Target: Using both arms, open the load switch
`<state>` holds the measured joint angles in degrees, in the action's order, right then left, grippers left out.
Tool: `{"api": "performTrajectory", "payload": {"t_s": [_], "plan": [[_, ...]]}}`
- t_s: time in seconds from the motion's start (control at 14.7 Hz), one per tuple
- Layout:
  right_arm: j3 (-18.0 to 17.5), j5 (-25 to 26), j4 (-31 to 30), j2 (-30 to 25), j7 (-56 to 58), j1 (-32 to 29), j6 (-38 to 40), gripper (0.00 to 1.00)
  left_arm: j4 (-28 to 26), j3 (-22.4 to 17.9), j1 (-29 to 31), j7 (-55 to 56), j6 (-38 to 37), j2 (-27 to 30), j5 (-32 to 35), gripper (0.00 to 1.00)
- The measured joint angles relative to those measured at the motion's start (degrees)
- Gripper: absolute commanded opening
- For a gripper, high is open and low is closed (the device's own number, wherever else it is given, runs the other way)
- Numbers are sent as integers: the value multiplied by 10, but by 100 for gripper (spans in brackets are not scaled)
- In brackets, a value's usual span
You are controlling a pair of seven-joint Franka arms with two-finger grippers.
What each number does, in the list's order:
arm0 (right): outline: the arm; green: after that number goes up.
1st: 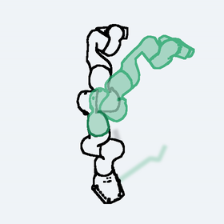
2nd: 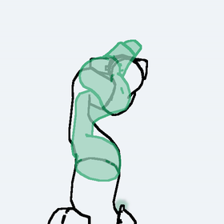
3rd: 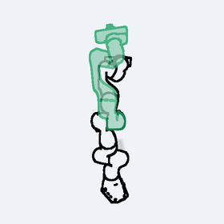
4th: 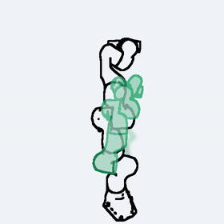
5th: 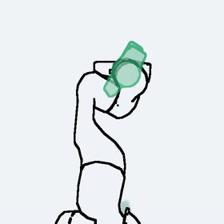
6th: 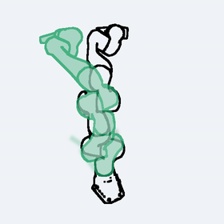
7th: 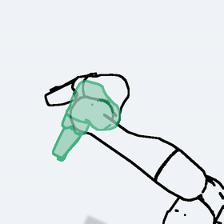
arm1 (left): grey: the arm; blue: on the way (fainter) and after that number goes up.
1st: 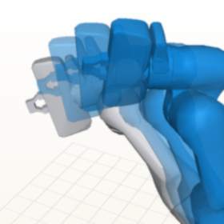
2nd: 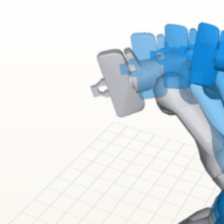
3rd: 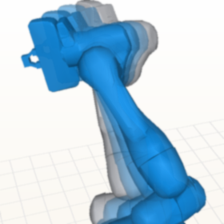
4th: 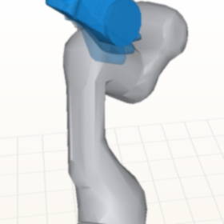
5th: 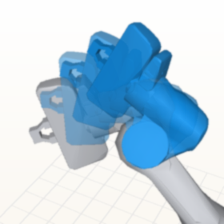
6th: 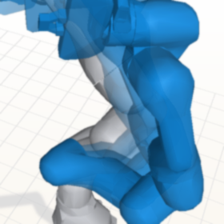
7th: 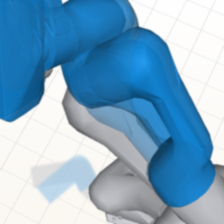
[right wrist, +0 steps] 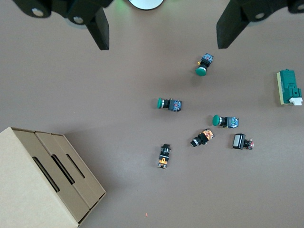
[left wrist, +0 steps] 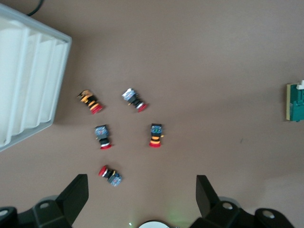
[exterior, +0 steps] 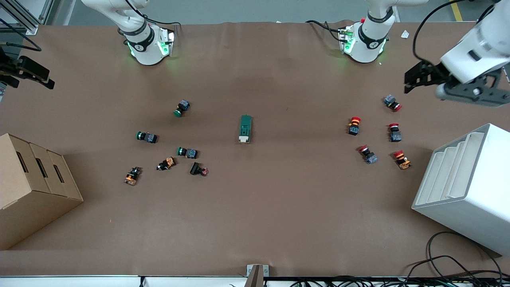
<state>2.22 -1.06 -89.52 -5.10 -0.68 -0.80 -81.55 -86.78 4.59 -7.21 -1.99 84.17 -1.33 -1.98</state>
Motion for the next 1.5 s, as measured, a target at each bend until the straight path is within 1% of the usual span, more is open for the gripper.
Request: {"api": "performTrajectory", "payload": {"t_s": [0.14,0.27,0.54,0.68,0.82,0.95,1.16,1.36,1.43,1.5], "plan": [[0,0,0,0,0,0,0,100,15,4,-35,23,0,-25,-4,100],[0,0,0,0,0,0,0,100,21,12,-72,81,2,-39,-4,100],[0,0,0,0,0,-1,0,100,22,47,-100,148,27,-55,-4,100],[0,0,0,0,0,-1,0,100,21,65,-100,179,52,-59,-4,100],[1,0,0,0,0,-1,0,100,13,91,-108,231,99,-68,-4,100],[0,0,0,0,0,-1,0,100,8,99,-144,304,139,-83,-1,100],[0,0,0,0,0,-1,1,100,6,101,-228,472,192,-120,54,100],[0,0,0,0,1,-1,1,100,4,103,-302,589,233,-161,105,100],[-1,0,0,0,4,-1,1,100,2,103,-322,609,236,-173,140,100],[-2,0,0,0,9,-1,1,100,-4,103,-345,629,236,-184,188,100]]}}
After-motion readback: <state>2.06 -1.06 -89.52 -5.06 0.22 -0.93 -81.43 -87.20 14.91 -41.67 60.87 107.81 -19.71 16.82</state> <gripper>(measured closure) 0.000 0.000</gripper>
